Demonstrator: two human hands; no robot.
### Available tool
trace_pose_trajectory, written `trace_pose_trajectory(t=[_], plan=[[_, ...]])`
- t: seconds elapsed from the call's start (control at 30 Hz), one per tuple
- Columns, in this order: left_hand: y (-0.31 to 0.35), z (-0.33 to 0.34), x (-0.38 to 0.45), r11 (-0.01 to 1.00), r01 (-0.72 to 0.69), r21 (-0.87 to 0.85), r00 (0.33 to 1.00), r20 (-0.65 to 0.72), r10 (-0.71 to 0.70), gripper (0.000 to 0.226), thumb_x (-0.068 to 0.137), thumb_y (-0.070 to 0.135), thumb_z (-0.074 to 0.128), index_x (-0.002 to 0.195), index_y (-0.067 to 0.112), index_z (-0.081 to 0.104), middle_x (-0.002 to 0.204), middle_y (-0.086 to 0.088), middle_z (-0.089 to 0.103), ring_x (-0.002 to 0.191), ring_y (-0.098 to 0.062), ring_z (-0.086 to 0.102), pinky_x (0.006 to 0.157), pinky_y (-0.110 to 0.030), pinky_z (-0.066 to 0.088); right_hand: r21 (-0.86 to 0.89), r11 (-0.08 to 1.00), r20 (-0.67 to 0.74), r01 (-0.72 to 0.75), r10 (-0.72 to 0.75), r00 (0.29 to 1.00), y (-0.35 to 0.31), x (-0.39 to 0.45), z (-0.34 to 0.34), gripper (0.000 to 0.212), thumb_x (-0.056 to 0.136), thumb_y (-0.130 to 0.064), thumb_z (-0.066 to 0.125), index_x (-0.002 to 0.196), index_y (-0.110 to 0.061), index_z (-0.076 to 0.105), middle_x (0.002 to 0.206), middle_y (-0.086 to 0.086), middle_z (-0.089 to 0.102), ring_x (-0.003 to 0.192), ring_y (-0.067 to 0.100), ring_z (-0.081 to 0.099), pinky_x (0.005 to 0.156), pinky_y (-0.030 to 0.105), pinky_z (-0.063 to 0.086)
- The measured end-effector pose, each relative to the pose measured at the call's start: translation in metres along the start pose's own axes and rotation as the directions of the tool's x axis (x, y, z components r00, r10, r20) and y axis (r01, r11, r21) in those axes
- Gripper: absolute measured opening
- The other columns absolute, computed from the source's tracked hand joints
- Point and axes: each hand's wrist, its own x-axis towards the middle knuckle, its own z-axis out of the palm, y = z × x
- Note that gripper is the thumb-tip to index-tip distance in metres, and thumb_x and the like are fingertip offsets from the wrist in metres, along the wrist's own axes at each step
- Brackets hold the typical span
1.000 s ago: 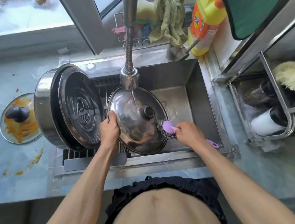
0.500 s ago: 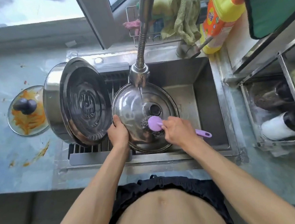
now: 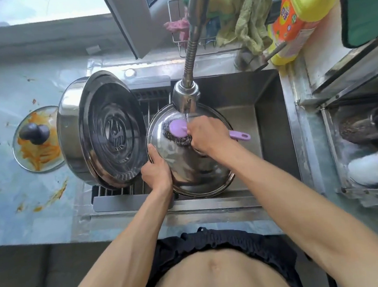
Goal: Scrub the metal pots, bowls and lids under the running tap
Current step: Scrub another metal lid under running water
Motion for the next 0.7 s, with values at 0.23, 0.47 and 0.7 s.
trace_pose_trajectory(t=[0.23, 0.47, 0.7], plan=[[0.003, 0.001, 0.001, 0.999, 0.025, -0.021, 1.0, 0.009, -0.025, 0.063, 0.101, 0.063, 0.045, 0.063, 0.013, 0.055, 0.084, -0.009, 0.06, 0.102, -0.035, 0.065, 0.095, -0.041, 0.05, 0.014, 0.972, 0.023, -0.234, 0.233, 0.972, 0.059, 0.029, -0.002, 0.031, 0.083, -0.011, 0.055, 0.111, -0.007, 0.068, 0.106, 0.018, 0.068, 0.099, 0.04, 0.066, 0.08, 0.04, 0.052], [-0.005, 0.002, 0.008, 0.999, 0.04, -0.034, 0.999, 0.035, -0.039, 0.078, 0.096, 0.071, 0.044, 0.109, 0.0, 0.072, 0.112, -0.013, 0.073, 0.109, -0.031, 0.067, 0.103, -0.045, 0.051, 0.165, 0.933, 0.068, -0.321, 0.314, 0.947, 0.082, -0.068, 0.06, 0.017, 0.089, -0.011, 0.053, 0.089, -0.005, 0.07, 0.084, 0.02, 0.068, 0.081, 0.04, 0.065, 0.062, 0.036, 0.041], [-0.007, 0.001, 0.009, 0.996, 0.065, -0.056, 0.995, 0.074, -0.06, 0.075, 0.097, 0.07, 0.044, 0.11, 0.001, 0.07, 0.114, -0.014, 0.071, 0.11, -0.032, 0.066, 0.102, -0.044, 0.051, 0.146, 0.969, -0.075, -0.201, 0.214, 0.974, 0.063, -0.104, 0.071, 0.024, 0.096, -0.018, 0.051, 0.094, -0.005, 0.071, 0.089, 0.017, 0.068, 0.081, 0.04, 0.062, 0.069, 0.043, 0.048]])
